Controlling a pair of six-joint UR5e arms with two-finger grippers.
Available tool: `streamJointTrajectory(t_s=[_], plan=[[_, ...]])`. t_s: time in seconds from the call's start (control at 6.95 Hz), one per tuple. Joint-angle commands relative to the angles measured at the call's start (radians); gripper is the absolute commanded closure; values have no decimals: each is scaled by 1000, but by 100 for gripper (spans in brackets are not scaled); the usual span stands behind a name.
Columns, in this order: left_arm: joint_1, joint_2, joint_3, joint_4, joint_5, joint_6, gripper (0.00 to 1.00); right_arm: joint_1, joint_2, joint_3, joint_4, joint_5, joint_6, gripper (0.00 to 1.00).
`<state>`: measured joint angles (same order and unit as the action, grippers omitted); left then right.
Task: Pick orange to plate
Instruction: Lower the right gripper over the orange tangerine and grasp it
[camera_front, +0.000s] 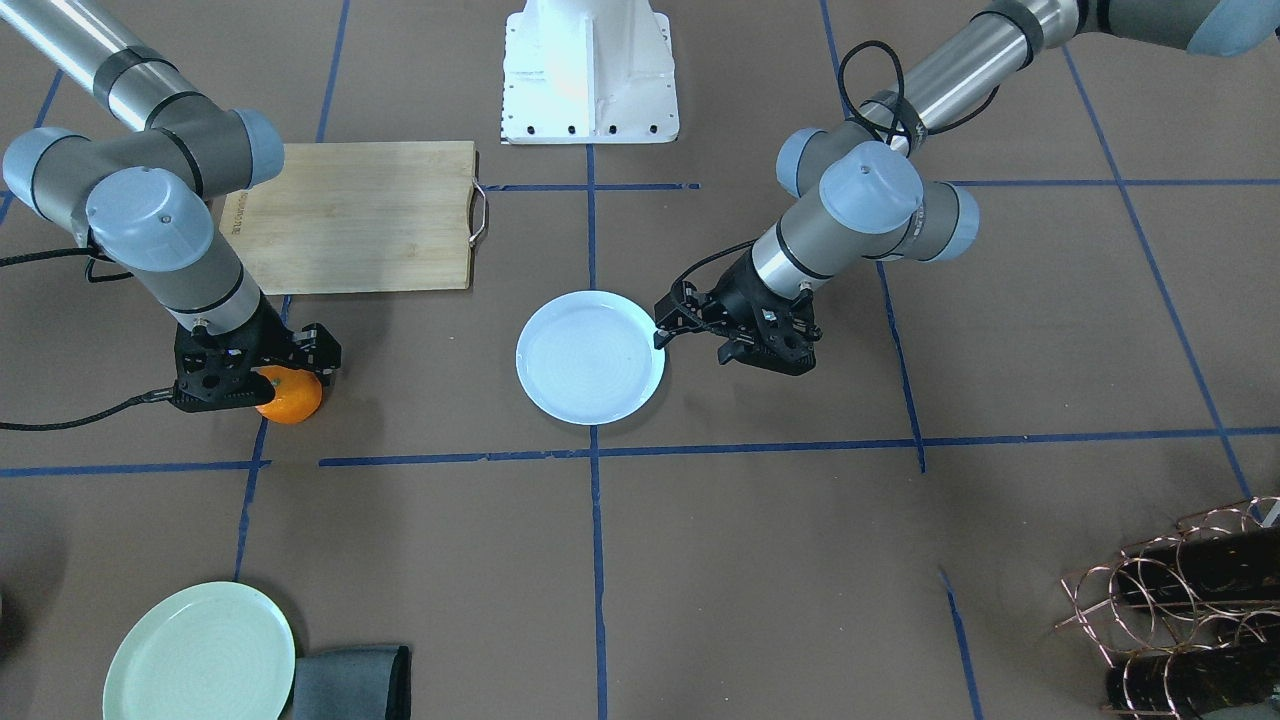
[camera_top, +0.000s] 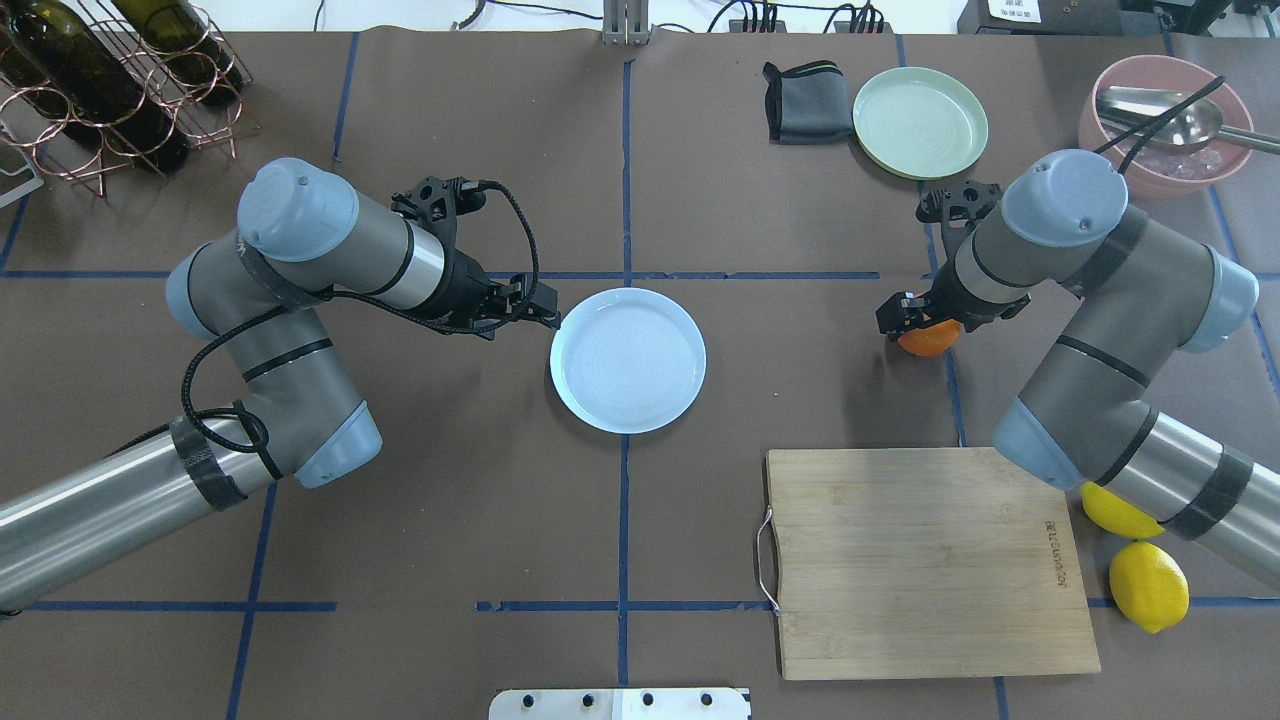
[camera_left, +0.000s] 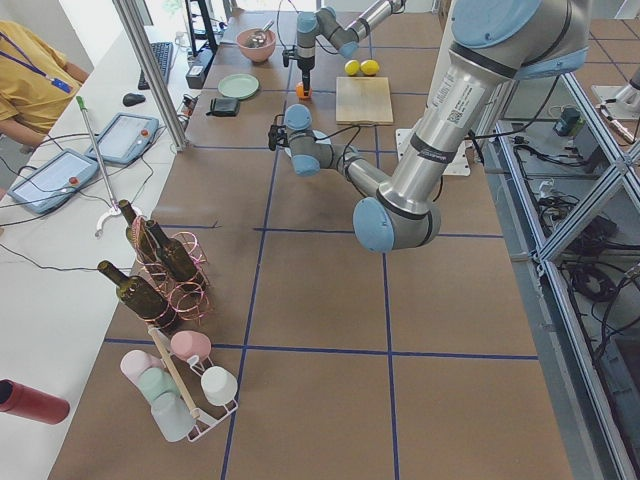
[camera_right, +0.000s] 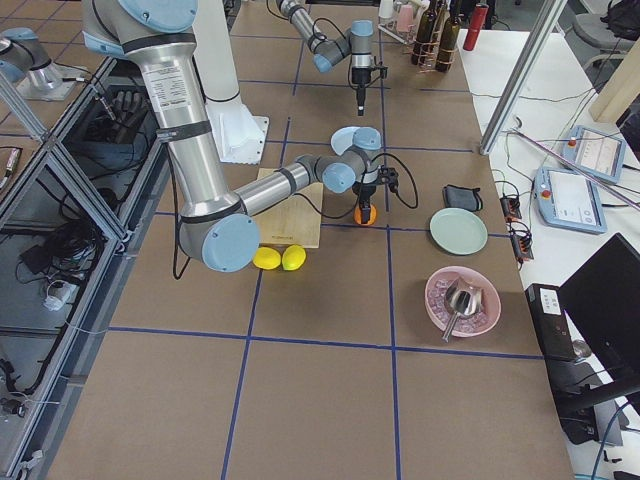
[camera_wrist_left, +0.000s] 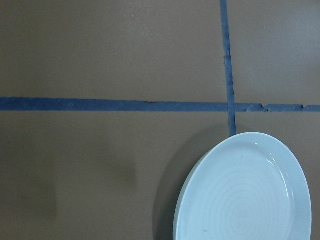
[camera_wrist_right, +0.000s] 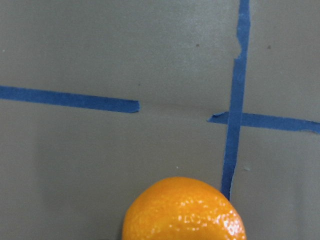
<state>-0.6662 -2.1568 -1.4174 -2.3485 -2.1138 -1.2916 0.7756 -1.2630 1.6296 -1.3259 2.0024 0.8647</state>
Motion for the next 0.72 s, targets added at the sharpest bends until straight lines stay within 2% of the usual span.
streamJointTrajectory(t_s=[0.0,0.14,0.29,0.58], plan=[[-1,0,0,0,0,2,5,-4,8,-13,1,-7,1,0],[0,0,0,0,0,0,5,-4,10,-14,1,-7,-1,0],[0,0,0,0,0,2,5,-4,17,-19,1,-14,0,11],[-1,0,-18,0,0,0,5,-4,22,-13,1,-19,10,70]])
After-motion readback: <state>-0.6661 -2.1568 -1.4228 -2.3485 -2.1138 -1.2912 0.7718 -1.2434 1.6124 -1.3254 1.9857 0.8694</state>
